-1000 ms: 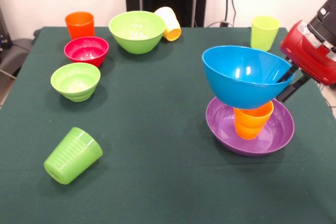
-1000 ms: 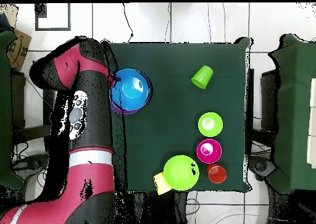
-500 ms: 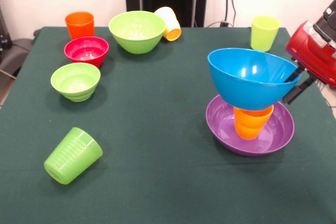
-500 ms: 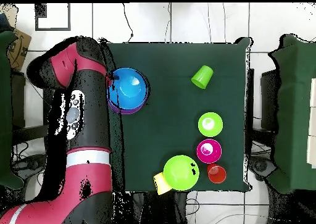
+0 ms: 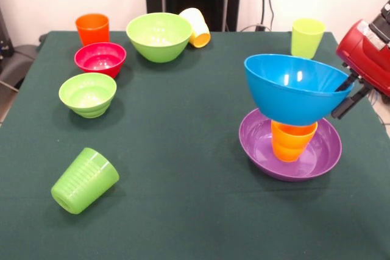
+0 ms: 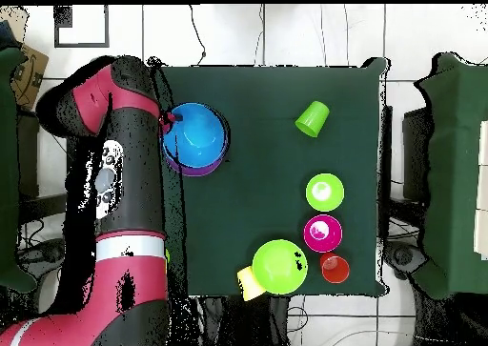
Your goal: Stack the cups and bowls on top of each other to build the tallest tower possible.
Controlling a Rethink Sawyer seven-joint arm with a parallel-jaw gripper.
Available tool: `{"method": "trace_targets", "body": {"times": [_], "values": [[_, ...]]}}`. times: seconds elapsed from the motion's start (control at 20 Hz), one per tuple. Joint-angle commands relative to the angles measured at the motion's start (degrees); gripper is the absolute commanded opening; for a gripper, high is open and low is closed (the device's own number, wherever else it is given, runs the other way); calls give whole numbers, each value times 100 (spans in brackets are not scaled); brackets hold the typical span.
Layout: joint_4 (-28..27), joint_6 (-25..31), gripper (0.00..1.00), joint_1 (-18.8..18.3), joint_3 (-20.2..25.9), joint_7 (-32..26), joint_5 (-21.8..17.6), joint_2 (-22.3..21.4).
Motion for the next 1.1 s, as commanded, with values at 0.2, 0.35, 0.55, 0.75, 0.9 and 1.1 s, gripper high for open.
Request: {"method": "trace_targets", "body": {"times": [0.2,0.35,0.55,0.75,0.9,1.1], "values": [[3,528,0,97,114,1499,0,-57],[63,574,0,109,102,1505,46,-96],[106,605,0,101,121,1463,128,-111],[133,629,0,111,93,1406,150,-115],[24,722,0,187,-1,1490,100,-29],[-1,805,0,277,-76,1545,94,-30]]}}
